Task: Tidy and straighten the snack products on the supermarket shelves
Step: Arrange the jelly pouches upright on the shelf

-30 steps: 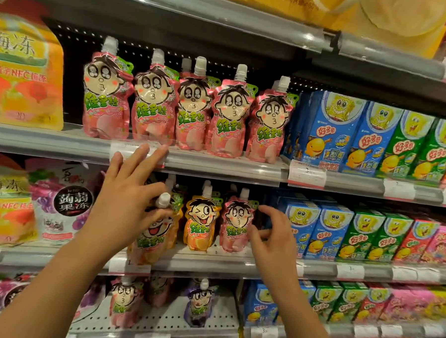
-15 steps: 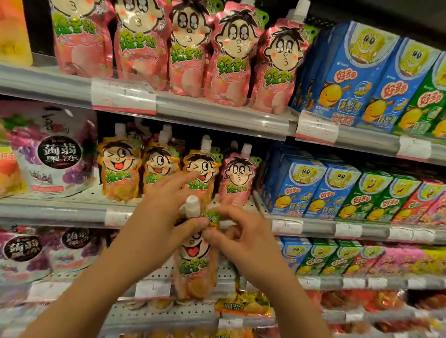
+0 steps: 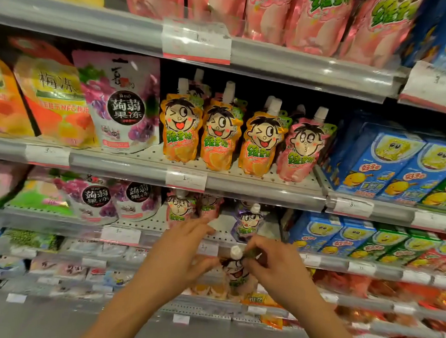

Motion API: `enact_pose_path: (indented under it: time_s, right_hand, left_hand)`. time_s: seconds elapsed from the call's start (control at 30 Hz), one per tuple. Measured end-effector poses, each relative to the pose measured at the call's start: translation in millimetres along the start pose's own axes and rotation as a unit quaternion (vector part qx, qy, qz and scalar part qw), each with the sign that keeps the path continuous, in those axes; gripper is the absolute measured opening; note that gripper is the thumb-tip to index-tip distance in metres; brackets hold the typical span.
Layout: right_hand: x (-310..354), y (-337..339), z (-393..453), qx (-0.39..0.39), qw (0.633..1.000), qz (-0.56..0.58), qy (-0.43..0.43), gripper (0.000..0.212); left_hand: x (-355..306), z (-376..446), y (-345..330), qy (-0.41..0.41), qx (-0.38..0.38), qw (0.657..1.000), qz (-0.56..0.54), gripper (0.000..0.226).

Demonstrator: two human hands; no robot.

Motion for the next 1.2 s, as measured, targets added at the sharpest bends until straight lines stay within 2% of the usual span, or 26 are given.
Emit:
enact_pose_path:
  time_s: [0.17,0.27,0.4,0.5,0.8,0.97,1.2]
  right_hand:
    - [-12,-20,17,-0.029,0.999,0.024,-0.034,0.019]
    - [-13,-23,34,-0.070,0.996,0.035,-0.051,0.014]
    - [-13,-34,53,-0.106,0.988,0.077,-0.077,0.015]
    - [-16,-44,66,-0.120,0.984,0.087,-0.094,0.014]
    - [-19,-71,100,-0.151,0.982,0.063,-0.098,0.013]
    - [-24,-79,110,-0.171,0.976,0.080,-0.110,0.003]
    - [-30,-78,125,-0.155,0.980,0.055,-0.108,0.018]
  left_hand:
    - [43,-9,29,0.024,-0.174,0.984,0.040,0.050]
    - [55,3,48,0.030,-0.216,0.971,0.094,0.062]
    - [73,25,52,0.074,-0.174,0.971,0.148,0.084]
    - [79,33,47,0.092,-0.157,0.970,0.164,0.092]
    - [82,33,47,0.073,-0.181,0.962,0.188,0.095]
    - [83,31,46,0.071,-0.182,0.960,0.199,0.093]
    - [82,32,45,0.077,-0.177,0.959,0.207,0.094]
Point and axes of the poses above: each hand's wrist, its own z-axis towards the middle knuckle, its own y-axis out of the back of the hand, x = y × z, the point moved 7 cm from there along z, towards the middle knuckle, and after that the axes turned 3 degrees about -z, right-handed, at the moved point
